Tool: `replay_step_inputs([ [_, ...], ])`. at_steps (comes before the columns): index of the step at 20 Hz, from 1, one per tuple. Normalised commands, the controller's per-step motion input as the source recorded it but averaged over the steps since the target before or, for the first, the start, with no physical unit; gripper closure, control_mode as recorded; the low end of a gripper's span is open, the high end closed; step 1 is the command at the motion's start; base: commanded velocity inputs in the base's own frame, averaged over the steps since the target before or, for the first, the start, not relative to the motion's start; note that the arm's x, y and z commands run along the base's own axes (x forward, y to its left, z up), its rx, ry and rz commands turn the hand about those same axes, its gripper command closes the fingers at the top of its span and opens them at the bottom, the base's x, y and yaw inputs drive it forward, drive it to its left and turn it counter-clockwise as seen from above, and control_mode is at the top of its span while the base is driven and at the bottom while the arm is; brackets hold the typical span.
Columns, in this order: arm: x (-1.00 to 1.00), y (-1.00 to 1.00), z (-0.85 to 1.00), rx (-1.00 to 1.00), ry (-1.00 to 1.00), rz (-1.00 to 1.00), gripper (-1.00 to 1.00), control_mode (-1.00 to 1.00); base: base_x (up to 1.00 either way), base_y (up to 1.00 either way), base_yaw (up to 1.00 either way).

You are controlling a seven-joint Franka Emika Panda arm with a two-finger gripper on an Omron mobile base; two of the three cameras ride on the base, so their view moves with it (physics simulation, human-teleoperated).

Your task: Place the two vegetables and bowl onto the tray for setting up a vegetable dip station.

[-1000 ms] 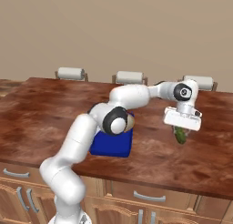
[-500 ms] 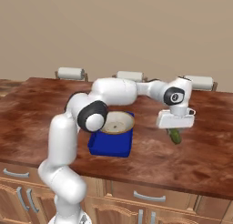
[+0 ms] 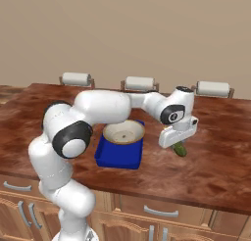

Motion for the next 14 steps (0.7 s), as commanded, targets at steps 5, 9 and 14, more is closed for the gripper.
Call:
replay_step_inputs([
  [5, -0.29, 0.2, 0.34, -0.01, 0.0, 0.12, 1.0, -1.0, 0.0, 0.0, 0.0],
  [9, -0.29, 0.29, 0.28, -0.05, 0.0, 0.1, 1.0, -1.0, 0.0, 0.0, 0.0],
  [14, -0.26, 0.33, 0.24, -0.03, -0.01, 0.11, 1.0, -1.0, 0.0, 0.0, 0.0],
])
